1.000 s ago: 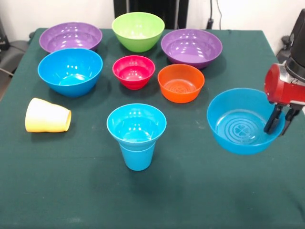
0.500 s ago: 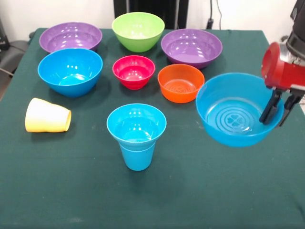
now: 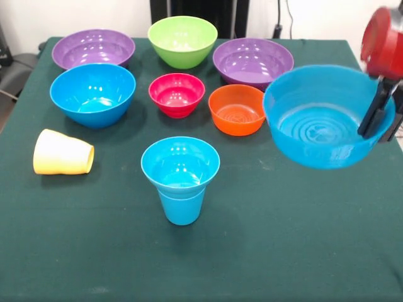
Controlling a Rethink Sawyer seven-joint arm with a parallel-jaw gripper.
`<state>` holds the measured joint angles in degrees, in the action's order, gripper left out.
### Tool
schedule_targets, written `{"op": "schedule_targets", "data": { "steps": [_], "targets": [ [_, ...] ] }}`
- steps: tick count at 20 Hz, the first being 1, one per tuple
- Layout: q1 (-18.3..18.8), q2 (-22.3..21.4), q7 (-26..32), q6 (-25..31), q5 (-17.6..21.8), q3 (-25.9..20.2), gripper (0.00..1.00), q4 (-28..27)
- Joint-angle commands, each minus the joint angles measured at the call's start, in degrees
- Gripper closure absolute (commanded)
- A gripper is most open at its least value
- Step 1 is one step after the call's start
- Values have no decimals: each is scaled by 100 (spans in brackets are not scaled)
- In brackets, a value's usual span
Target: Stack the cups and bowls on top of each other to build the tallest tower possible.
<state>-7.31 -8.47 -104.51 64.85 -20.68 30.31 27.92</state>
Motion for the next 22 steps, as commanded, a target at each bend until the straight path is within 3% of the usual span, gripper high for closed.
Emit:
{"op": "schedule_targets", "data": {
  "steps": [1, 11, 22],
  "targets": [
    [218, -387, 812, 76, 575, -452, 100, 825],
    [430, -848, 1485, -535, 922, -881, 100, 1664],
    [736, -1186, 2083, -993, 1386, -1428, 100, 2109]
  ]
}}
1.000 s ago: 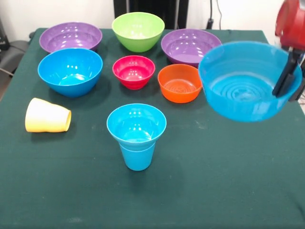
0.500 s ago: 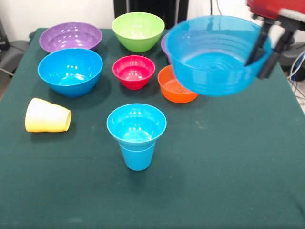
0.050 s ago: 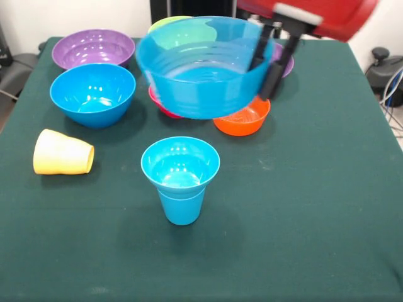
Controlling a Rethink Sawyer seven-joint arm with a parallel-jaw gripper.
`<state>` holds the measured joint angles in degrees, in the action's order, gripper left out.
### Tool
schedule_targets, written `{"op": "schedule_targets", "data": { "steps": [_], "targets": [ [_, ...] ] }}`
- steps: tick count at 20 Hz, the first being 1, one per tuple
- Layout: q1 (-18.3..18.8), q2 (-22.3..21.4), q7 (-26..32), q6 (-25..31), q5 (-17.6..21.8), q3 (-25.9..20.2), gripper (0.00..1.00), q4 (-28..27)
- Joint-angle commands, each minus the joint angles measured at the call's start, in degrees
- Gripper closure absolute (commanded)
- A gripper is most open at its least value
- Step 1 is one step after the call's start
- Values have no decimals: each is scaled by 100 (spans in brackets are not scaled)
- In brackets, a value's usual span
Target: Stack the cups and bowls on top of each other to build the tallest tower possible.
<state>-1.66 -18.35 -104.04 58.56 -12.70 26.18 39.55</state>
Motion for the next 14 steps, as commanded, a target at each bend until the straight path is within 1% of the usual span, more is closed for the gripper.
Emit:
{"op": "schedule_targets", "data": {
  "steps": [1, 6, 9, 14],
  "targets": [
    [199, -217, 2067, -413, 625, -1077, 100, 971],
    [336, -294, 2156, -656, 777, -1426, 100, 1110],
    [373, -333, 2092, -756, 874, -1587, 100, 1191],
    [400, -325, 1944, -835, 1034, -1799, 100, 1177]
  ]
}}
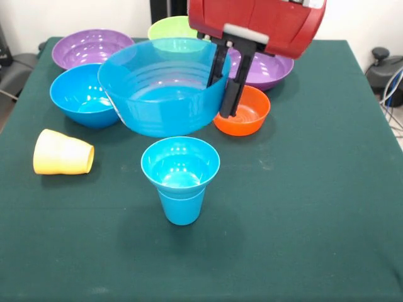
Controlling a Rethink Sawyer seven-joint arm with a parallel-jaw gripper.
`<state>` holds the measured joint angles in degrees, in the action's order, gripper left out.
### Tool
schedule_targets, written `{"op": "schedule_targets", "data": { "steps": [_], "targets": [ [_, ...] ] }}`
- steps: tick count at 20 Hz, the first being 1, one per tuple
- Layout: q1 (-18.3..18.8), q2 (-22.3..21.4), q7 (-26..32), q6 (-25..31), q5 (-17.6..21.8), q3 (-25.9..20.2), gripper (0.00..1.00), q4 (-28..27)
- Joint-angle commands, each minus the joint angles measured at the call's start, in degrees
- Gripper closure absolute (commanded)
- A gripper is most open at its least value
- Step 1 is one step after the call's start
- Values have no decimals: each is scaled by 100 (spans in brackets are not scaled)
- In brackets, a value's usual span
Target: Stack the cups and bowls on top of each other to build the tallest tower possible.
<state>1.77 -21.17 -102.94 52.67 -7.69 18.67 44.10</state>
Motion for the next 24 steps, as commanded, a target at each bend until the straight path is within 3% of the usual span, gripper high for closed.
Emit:
{"op": "schedule_targets", "data": {
  "steps": [1, 24],
  "targets": [
    [59, -40, 1806, -273, 576, -1074, 100, 716],
    [302, 92, 1530, -198, 1192, -1585, 100, 558]
  ]
}}
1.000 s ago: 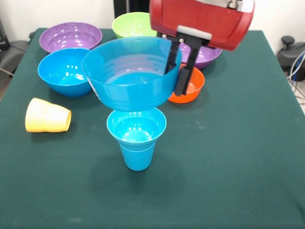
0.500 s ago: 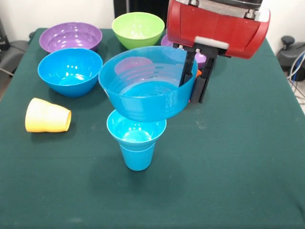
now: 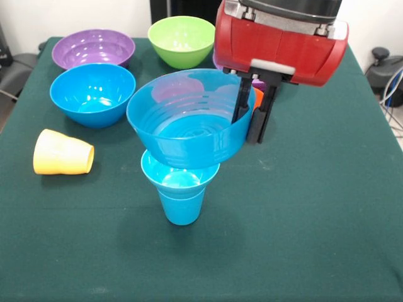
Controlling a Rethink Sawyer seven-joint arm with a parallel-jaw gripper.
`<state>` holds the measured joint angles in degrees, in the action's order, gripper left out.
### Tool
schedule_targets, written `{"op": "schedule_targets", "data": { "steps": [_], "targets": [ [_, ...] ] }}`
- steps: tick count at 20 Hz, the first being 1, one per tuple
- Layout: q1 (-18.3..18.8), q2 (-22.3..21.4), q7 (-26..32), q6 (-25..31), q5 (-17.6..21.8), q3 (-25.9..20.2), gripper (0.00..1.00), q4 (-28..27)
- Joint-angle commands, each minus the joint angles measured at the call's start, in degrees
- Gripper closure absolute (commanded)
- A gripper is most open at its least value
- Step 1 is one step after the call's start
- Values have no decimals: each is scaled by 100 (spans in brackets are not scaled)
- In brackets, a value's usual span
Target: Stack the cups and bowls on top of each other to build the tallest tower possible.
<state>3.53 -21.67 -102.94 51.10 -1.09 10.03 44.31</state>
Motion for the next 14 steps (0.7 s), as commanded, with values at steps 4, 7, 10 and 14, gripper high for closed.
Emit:
{"op": "schedule_targets", "data": {
  "steps": [4, 7, 10, 14],
  "targets": [
    [121, 140, 1439, -19, 657, -684, 100, 523],
    [121, 161, 1366, -1, 722, -673, 100, 503],
    [119, 174, 1258, -49, 762, -683, 100, 508],
    [85, 185, 1072, -98, 814, -637, 100, 527]
  ]
}}
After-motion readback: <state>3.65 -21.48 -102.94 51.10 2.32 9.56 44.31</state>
